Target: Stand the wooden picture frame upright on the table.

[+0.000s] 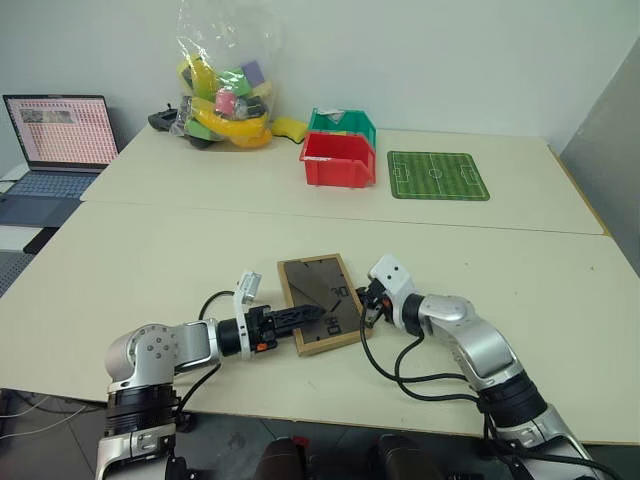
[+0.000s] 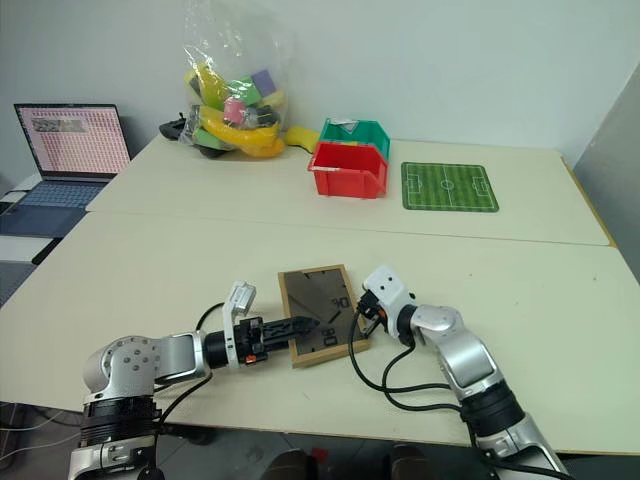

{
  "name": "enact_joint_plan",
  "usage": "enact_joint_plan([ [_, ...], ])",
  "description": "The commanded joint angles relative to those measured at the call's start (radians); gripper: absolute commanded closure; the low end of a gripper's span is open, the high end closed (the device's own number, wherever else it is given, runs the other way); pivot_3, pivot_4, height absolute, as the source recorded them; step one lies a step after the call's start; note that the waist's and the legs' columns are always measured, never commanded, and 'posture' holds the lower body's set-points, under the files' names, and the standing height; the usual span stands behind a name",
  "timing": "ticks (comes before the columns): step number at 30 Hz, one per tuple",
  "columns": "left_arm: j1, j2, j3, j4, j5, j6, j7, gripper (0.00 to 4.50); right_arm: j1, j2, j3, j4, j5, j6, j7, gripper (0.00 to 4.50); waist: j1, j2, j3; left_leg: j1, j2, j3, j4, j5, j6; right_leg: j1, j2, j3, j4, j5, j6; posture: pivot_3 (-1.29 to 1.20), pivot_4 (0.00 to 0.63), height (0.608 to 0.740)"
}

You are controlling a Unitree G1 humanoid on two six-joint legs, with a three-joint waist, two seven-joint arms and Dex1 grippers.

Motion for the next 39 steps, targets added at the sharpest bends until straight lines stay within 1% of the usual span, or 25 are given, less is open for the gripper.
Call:
enact_joint_plan([
  [1, 0.017, 0.014, -0.038, 0.0, 0.021, -0.01, 0.012, 0.75, -0.001, 0.001, -0.035, -0.038, 0.01, 0.012, -0.017, 4.5, -0.001, 0.0, 0.0, 0.0, 0.0, 0.0, 0.0, 0.0, 0.0, 0.0, 0.0, 0.0, 0.0, 0.0, 0.0, 0.0, 0.15, 0.74],
  [6, 0.001, 0.02, -0.021, 0.006, 0.015, -0.025, 0.02, 1.9, -0.002, -0.035, -0.073, -0.054, 0.022, 0.023, -0.006, 4.5, -0.001, 0.0, 0.0, 0.0, 0.0, 0.0, 0.0, 0.0, 0.0, 0.0, 0.0, 0.0, -0.001, 0.0, 0.0, 0.0, 0.15, 0.74],
  [9, -0.018, 0.025, -0.003, -0.002, 0.0, -0.022, 0.022, 2.39, -0.017, -0.057, -0.121, -0.08, 0.052, 0.052, 0.007, 4.5, -0.001, 0.0, 0.001, -0.001, 0.0, 0.0, -0.001, 0.0, 0.0, -0.001, 0.0, 0.0, -0.001, 0.0, 0.0, 0.0, 0.15, 0.74],
  [10, -0.029, 0.025, 0.008, -0.002, -0.008, -0.016, 0.025, 2.72, -0.028, -0.066, -0.139, -0.091, 0.068, 0.064, 0.016, 4.5, -0.001, -0.001, 0.001, -0.001, 0.0, 0.0, -0.001, 0.0, 0.0, -0.001, 0.0, 0.0, -0.001, 0.0, 0.0, 0.0, 0.15, 0.74],
  [12, -0.05, 0.032, 0.022, -0.005, -0.021, -0.008, 0.026, 2.93, -0.056, -0.087, -0.171, -0.111, 0.098, 0.092, 0.035, 4.5, -0.001, -0.001, 0.001, -0.001, 0.001, -0.001, -0.001, 0.0, 0.0, -0.001, 0.001, -0.001, -0.002, 0.0, 0.0, 0.0, 0.15, 0.74],
  [14, -0.113, 0.073, 0.014, -0.026, -0.03, -0.016, 0.003, 3.21, -0.134, -0.11, -0.236, -0.146, 0.201, 0.169, 0.099, 4.5, -0.003, -0.002, 0.005, -0.002, 0.001, -0.001, -0.001, 0.0, 0.0, -0.001, 0.001, -0.001, -0.002, 0.0, 0.0, 0.0, 0.15, 0.74],
  [15, -0.137, 0.094, 0.009, -0.036, -0.036, -0.019, -0.014, 3.21, -0.166, -0.12, -0.258, -0.156, 0.245, 0.202, 0.126, 4.5, -0.005, -0.003, 0.006, -0.002, 0.001, -0.001, -0.001, 0.0, 0.0, -0.002, 0.001, -0.001, -0.001, 0.0, 0.0, 0.0, 0.15, 0.74],
  [17, -0.18, 0.127, 0.005, -0.041, -0.054, -0.013, -0.038, 3.21, -0.217, -0.133, -0.288, -0.164, 0.322, 0.258, 0.171, 4.14, -0.011, -0.004, 0.008, -0.002, 0.002, -0.002, -0.001, 0.0, 0.0, -0.003, 0.002, -0.001, 0.0, 0.0, 0.0, 0.0, 0.15, 0.74],
  [18, -0.213, 0.159, -0.006, -0.042, -0.062, -0.017, -0.072, 3.21, -0.261, -0.141, -0.308, -0.159, 0.379, 0.294, 0.209, 4.01, -0.011, -0.004, 0.008, -0.003, 0.002, -0.003, -0.002, 0.0, 0.0, -0.003, 0.003, -0.001, -0.001, 0.0, 0.0, 0.0, 0.15, 0.74],
  [19, -0.243, 0.187, -0.017, -0.037, -0.065, -0.022, -0.101, 3.21, -0.297, -0.148, -0.318, -0.151, 0.422, 0.319, 0.244, 3.63, -0.011, -0.004, 0.009, -0.003, 0.002, -0.003, -0.002, 0.0, 0.0, -0.003, 0.004, -0.002, -0.001, 0.0, 0.0, 0.0, 0.15, 0.74],
  [20, -0.273, 0.214, -0.029, -0.031, -0.065, -0.028, -0.13, 3.21, -0.331, -0.156, -0.322, -0.139, 0.458, 0.338, 0.28, 3.44, -0.011, -0.004, 0.009, -0.003, 0.003, -0.004, -0.002, 0.0, 0.0, -0.003, 0.004, -0.003, -0.002, 0.0, -0.001, 0.0, 0.15, 0.74],
  [21, -0.293, 0.231, -0.039, -0.025, -0.064, -0.033, -0.152, 3.21, -0.352, -0.163, -0.322, -0.131, 0.483, 0.35, 0.302, 3.14, -0.011, -0.004, 0.01, -0.004, 0.003, -0.004, -0.003, 0.0, 0.0, -0.003, 0.004, -0.003, -0.003, 0.0, -0.001, 0.0, 0.15, 0.74],
  [22, -0.308, 0.244, -0.048, -0.016, -0.061, -0.04, -0.172, 3.21, -0.366, -0.165, -0.316, -0.118, 0.497, 0.354, 0.32, 3.0, -0.01, -0.003, 0.01, -0.005, 0.003, -0.005, -0.003, 0.0, 0.0, -0.003, 0.004, -0.004, -0.004, 0.0, -0.001, 0.0, 0.15, 0.74],
  [23, -0.317, 0.253, -0.056, -0.011, -0.058, -0.047, -0.186, 3.21, -0.374, -0.167, -0.312, -0.109, 0.506, 0.356, 0.33, 2.87, -0.01, -0.003, 0.01, -0.005, 0.003, -0.005, -0.003, 0.0, 0.0, -0.004, 0.004, -0.004, -0.005, 0.0, -0.001, 0.0, 0.15, 0.74],
  [24, -0.325, 0.262, -0.063, -0.004, -0.054, -0.052, -0.202, 3.21, -0.385, -0.163, -0.307, -0.093, 0.507, 0.352, 0.331, 2.58, -0.009, -0.003, 0.01, -0.006, 0.002, -0.005, -0.003, 0.0, 0.0, -0.004, 0.003, -0.005, -0.006, 0.0, -0.001, 0.0, 0.15, 0.74],
  [25, -0.332, 0.282, -0.084, -0.008, -0.044, -0.069, -0.231, 3.21, -0.407, -0.151, -0.298, -0.068, 0.506, 0.343, 0.331, 2.42, -0.009, -0.003, 0.01, -0.007, 0.002, -0.005, -0.003, 0.0, 0.0, -0.004, 0.002, -0.006, -0.007, 0.0, -0.001, 0.0, 0.15, 0.74],
  [27, -0.339, 0.308, -0.116, -0.011, -0.025, -0.1, -0.271, 3.21, -0.438, -0.133, -0.286, -0.031, 0.502, 0.327, 0.327, 1.89, -0.01, -0.003, 0.011, -0.008, 0.001, -0.004, -0.002, 0.0, 0.0, -0.004, 0.001, -0.005, -0.008, 0.0, -0.001, 0.0, 0.15, 0.74],
  [28, -0.349, 0.315, -0.124, -0.005, -0.02, -0.107, -0.28, 3.21, -0.456, -0.122, -0.274, -0.013, 0.498, 0.314, 0.33, 1.72, -0.01, -0.003, 0.011, -0.009, 0.001, -0.004, -0.002, 0.0, 0.0, -0.005, 0.001, -0.005, -0.007, 0.0, -0.001, 0.0, 0.15, 0.74],
  [29, -0.357, 0.318, -0.128, 0.001, -0.019, -0.115, -0.288, 3.21, -0.472, -0.11, -0.263, 0.002, 0.491, 0.303, 0.329, 1.58, -0.01, -0.003, 0.011, -0.009, 0.001, -0.004, -0.002, 0.0, 0.0, -0.005, 0.001, -0.005, -0.007, 0.0, -0.001, 0.0, 0.15, 0.74],
  [30, -0.363, 0.316, -0.127, 0.008, -0.018, -0.118, -0.286, 3.21, -0.489, -0.093, -0.256, 0.019, 0.486, 0.294, 0.322, 1.2, -0.01, -0.003, 0.011, -0.01, 0.001, -0.004, -0.002, 0.0, 0.0, -0.006, 0.001, -0.005, -0.007, 0.0, -0.001, 0.0, 0.15, 0.74],
  [33, -0.364, 0.32, -0.133, 0.005, -0.017, -0.127, -0.297, 3.21, -0.523, -0.053, -0.232, 0.051, 0.46, 0.26, 0.296, 0.63, -0.009, -0.003, 0.011, -0.012, 0.002, -0.004, -0.002, 0.0, 0.0, -0.009, 0.001, -0.005, -0.005, 0.0, -0.001, 0.0, 0.15, 0.74],
  [34, -0.363, 0.322, -0.136, 0.002, -0.017, -0.131, -0.301, 3.21, -0.529, -0.047, -0.225, 0.057, 0.451, 0.25, 0.291, 0.37, -0.01, -0.003, 0.011, -0.012, 0.002, -0.004, -0.002, 0.0, 0.0, -0.009, 0.001, -0.005, -0.005, 0.0, -0.001, 0.0, 0.15, 0.74],
  [36, -0.363, 0.321, -0.136, 0.008, -0.013, -0.135, -0.297, 3.21, -0.535, -0.02, -0.204, 0.049, 0.457, 0.246, 0.292, 0.06, -0.009, -0.003, 0.011, -0.013, 0.002, -0.004, -0.002, 0.0, 0.0, -0.01, 0.001, -0.005, -0.005, 0.0, -0.001, 0.0, 0.15, 0.74],
  [39, -0.357, 0.32, -0.138, 0.011, -0.009, -0.142, -0.294, 3.21, -0.528, 0.007, -0.181, 0.024, 0.471, 0.248, 0.296, 0.06, -0.008, -0.003, 0.011, -0.015, 0.002, -0.004, -0.001, 0.0, 0.0, -0.013, 0.001, -0.005, -0.003, 0.0, -0.001, 0.0, 0.15, 0.74],
])
